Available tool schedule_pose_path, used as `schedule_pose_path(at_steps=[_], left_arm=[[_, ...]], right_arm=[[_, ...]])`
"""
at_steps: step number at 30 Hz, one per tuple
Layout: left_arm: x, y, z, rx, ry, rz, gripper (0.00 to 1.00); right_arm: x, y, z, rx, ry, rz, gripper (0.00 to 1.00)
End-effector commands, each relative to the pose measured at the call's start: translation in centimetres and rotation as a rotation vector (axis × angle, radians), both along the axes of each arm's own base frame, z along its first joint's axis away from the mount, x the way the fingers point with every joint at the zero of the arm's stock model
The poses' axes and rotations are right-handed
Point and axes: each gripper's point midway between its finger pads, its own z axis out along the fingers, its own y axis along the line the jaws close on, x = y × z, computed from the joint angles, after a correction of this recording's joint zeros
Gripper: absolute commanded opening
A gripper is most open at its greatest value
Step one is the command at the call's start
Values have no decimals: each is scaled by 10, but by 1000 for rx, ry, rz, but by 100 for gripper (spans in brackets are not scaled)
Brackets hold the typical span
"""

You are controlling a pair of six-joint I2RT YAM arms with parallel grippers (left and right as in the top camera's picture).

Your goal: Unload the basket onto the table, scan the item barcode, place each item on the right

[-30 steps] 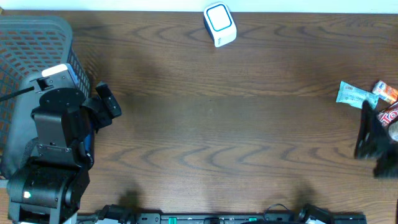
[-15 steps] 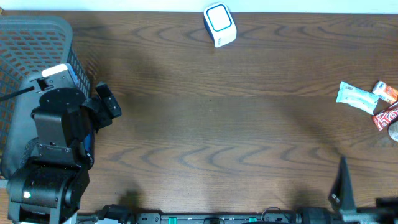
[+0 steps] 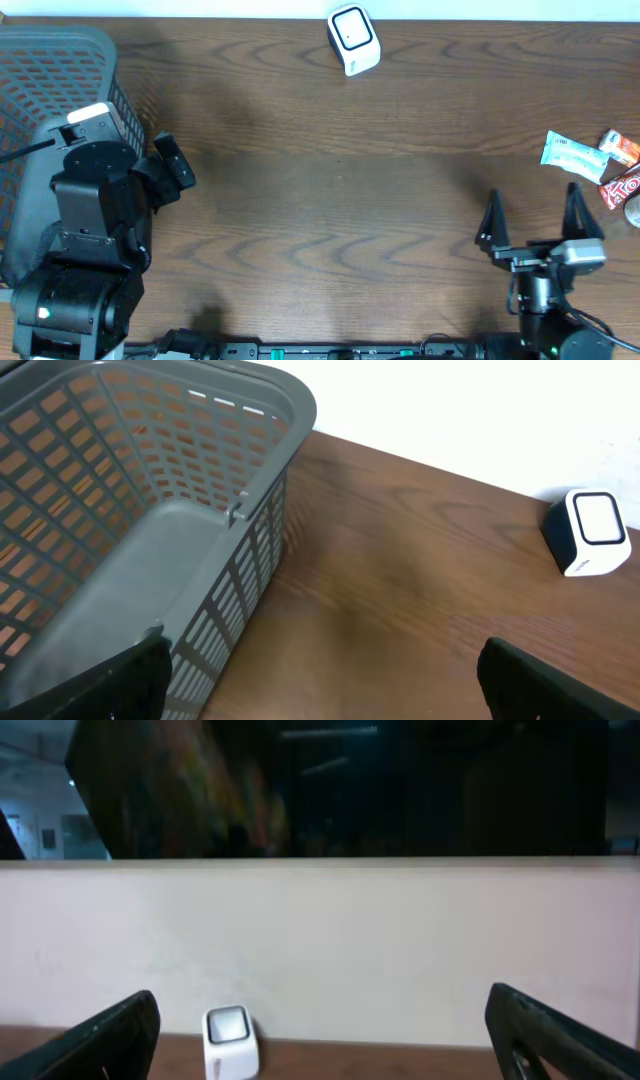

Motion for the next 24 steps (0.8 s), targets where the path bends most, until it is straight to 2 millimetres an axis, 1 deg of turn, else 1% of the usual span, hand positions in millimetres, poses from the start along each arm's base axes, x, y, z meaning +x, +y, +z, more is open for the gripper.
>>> schedule_pose_path(at_steps=[1,5,6,7,10,12,14,21,24], left_arm=[[-1,3,3,18,-1,4,98],[-1,3,3,18,-1,4,98],[-1,3,3,18,-1,4,98],[-1,3,3,18,-1,4,98],[-1,3,3,18,-1,4,98],[-1,3,3,18,-1,4,98],[-1,3,3,18,-1,4,98],[-1,3,3,18,-2,4,98],[-1,3,3,18,-2,4,98]], right_arm=[[2,-5,-19,39,8,-21,99],[10,-8,-38,42,50,-37,99],[12,-9,-47,43,72,-46,99],[15,-9,-55,43,95,-49,99],[25,-10,-93,40,193,-57,99],[29,-10,-113,38,239,-58,99],[32,-10,-128,36,271,-59,99],[32,-19,-167,34,417,-113,99],[32,-18,-166,15,413,-111,99]])
